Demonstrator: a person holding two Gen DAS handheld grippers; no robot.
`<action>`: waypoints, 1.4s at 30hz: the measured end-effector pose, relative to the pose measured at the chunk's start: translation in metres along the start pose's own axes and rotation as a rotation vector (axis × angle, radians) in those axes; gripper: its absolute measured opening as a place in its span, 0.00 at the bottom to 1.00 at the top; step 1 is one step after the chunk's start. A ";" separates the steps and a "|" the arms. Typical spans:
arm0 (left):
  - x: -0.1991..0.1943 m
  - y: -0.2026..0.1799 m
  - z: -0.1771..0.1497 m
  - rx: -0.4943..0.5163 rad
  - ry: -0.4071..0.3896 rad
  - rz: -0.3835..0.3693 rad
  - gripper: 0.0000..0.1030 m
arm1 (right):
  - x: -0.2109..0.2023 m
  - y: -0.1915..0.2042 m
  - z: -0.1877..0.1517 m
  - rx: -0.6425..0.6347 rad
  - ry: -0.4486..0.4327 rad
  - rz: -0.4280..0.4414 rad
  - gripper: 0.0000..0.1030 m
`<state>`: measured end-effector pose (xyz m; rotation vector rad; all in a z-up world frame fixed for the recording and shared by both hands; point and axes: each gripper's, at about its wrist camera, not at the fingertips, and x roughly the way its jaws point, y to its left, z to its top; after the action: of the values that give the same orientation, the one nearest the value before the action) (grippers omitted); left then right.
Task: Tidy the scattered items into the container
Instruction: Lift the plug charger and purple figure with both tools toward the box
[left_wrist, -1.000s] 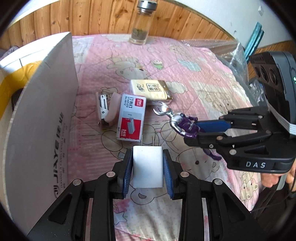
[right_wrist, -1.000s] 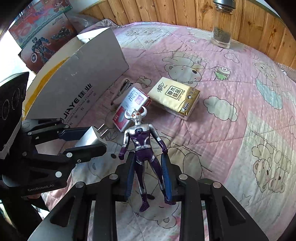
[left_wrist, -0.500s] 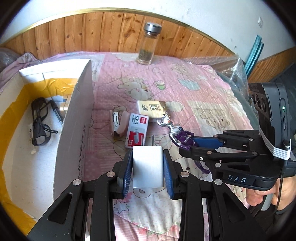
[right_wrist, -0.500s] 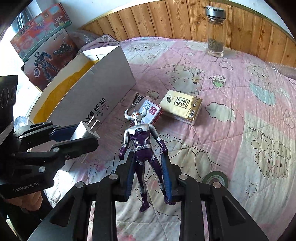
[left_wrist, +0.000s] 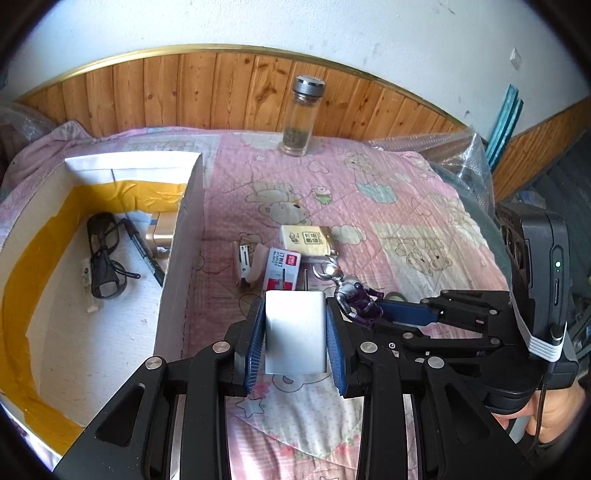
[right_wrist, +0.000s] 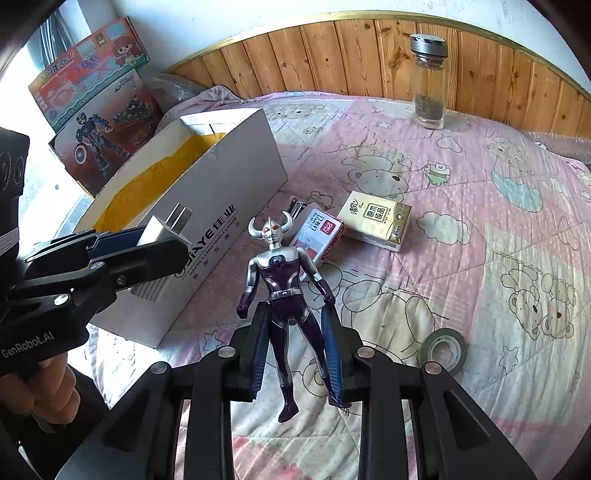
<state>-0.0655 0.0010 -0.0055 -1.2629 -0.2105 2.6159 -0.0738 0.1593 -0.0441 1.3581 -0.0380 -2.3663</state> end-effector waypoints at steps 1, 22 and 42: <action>-0.002 0.001 0.000 -0.001 -0.005 0.002 0.31 | -0.001 0.001 0.000 0.000 -0.003 -0.001 0.28; -0.020 0.009 0.003 -0.015 -0.045 0.004 0.31 | -0.017 0.021 0.004 -0.016 -0.075 -0.042 0.28; -0.031 0.018 0.013 -0.067 -0.076 0.011 0.31 | -0.036 0.034 0.012 -0.040 -0.171 -0.033 0.28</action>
<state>-0.0597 -0.0249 0.0215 -1.1903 -0.3077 2.6898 -0.0571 0.1391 -0.0007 1.1434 -0.0169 -2.4911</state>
